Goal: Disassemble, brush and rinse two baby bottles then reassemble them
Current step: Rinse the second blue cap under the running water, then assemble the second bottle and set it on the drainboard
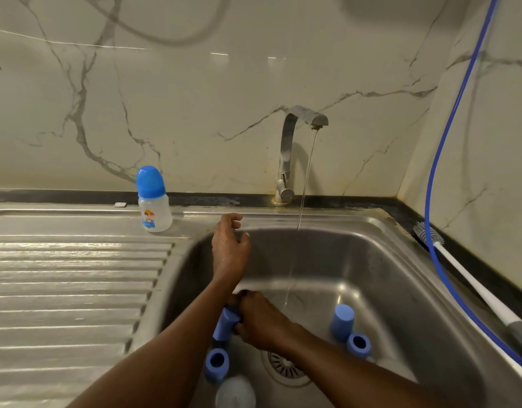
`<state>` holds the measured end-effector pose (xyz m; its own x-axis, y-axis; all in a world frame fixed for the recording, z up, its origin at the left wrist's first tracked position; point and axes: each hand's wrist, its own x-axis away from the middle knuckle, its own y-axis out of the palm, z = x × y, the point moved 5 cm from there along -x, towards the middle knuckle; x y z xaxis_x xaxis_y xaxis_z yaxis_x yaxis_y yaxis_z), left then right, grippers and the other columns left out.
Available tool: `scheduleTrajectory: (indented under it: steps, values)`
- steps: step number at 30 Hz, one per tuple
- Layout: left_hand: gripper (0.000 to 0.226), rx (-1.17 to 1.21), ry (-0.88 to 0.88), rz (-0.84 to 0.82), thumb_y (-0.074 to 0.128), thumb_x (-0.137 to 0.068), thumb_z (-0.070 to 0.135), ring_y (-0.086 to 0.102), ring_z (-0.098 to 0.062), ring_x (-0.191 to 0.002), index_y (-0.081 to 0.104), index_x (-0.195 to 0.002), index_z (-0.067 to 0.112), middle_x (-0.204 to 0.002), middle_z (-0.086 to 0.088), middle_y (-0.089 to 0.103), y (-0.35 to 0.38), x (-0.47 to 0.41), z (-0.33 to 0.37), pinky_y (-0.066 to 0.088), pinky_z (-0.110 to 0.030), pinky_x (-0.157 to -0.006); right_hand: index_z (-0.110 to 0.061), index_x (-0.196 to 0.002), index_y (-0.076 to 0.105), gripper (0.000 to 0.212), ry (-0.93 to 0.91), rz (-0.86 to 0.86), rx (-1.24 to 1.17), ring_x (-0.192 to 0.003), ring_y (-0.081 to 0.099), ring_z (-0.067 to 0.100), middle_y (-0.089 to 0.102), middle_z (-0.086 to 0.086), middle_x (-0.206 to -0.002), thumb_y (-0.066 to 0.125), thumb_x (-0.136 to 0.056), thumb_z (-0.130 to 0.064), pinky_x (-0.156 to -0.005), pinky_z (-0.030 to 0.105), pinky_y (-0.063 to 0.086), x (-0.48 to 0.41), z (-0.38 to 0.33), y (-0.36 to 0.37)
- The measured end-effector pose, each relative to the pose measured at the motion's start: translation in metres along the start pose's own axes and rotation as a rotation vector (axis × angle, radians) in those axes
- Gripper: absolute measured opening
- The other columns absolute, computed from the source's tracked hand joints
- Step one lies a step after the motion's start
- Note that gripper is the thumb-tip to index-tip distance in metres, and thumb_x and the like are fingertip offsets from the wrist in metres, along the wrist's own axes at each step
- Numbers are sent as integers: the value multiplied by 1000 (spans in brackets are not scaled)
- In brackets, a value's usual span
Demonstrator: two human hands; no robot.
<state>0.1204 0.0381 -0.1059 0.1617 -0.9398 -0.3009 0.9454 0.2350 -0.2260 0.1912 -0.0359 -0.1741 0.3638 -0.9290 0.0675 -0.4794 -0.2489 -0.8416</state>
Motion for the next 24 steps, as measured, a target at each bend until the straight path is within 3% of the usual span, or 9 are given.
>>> scheduleTrajectory:
  steps: [3, 7, 9, 13, 15, 17, 20, 24]
  values:
    - [40, 7, 18, -20, 60, -94, 5, 57, -15, -105, 49, -129, 21, -127, -4, 54, 1, 1, 3, 57, -44, -91, -19, -125, 56, 34, 16, -65, -70, -108, 62, 17, 64, 3, -118, 60, -91, -14, -94, 34, 51, 2, 1, 9]
    - [41, 4, 20, -20, 60, -93, 5, 58, -17, -106, 48, -129, 22, -127, -3, 53, 1, 0, 1, 57, -44, -90, -16, -145, 37, 56, 54, -99, -23, -122, 54, 23, 54, 9, -136, 58, -93, -16, -102, 37, 46, 4, -1, 9]
    - [41, 8, 21, -12, 60, -93, 5, 58, -17, -106, 48, -128, 23, -127, -3, 54, 0, 0, -1, 56, -44, -91, -17, -144, 41, 55, 101, -73, 42, -125, 53, 24, 50, 10, -140, 57, -92, -11, -103, 36, 45, 2, 2, 0]
    - [41, 27, 22, 73, 59, -92, 2, 56, -14, -104, 50, -126, 22, -123, -2, 55, -6, -1, -3, 55, -37, -90, -24, -121, 64, 36, 131, 280, 214, -114, 60, 26, 62, 6, -125, 52, -89, -15, -92, 31, 49, 5, 8, -56]
    - [39, 20, 56, 128, 58, -92, 1, 55, -11, -100, 51, -125, 20, -120, -1, 56, -8, 0, -1, 51, -30, -86, -19, -128, 61, 38, 44, 520, 220, -121, 55, 22, 59, 4, -130, 49, -92, -14, -99, 27, 42, 9, 5, -90]
    - [36, -5, 121, 157, 58, -92, 2, 56, -10, -97, 52, -124, 18, -117, -1, 57, -7, 2, 4, 46, -21, -81, -13, -140, 50, 45, -48, 670, 242, -132, 46, 19, 52, 5, -142, 46, -95, -8, -108, 20, 31, 6, -5, -119]
    - [32, -22, 169, 152, 58, -94, 4, 58, -10, -96, 53, -122, 18, -113, 0, 57, -2, 5, 8, 42, -12, -76, -10, -153, 23, 59, -130, 689, 482, -149, 16, 21, 22, 8, -160, 40, -96, -6, -117, 26, 7, -16, -20, -150]
    - [31, -6, 157, 155, 58, -95, 7, 59, -7, -90, 53, -123, 19, -112, 0, 57, -4, 6, 7, 44, -14, -74, -10, -155, -3, 69, 19, 729, 674, -148, -19, 24, -16, 10, -161, 37, -100, -21, -121, 42, -9, -36, -14, -191]
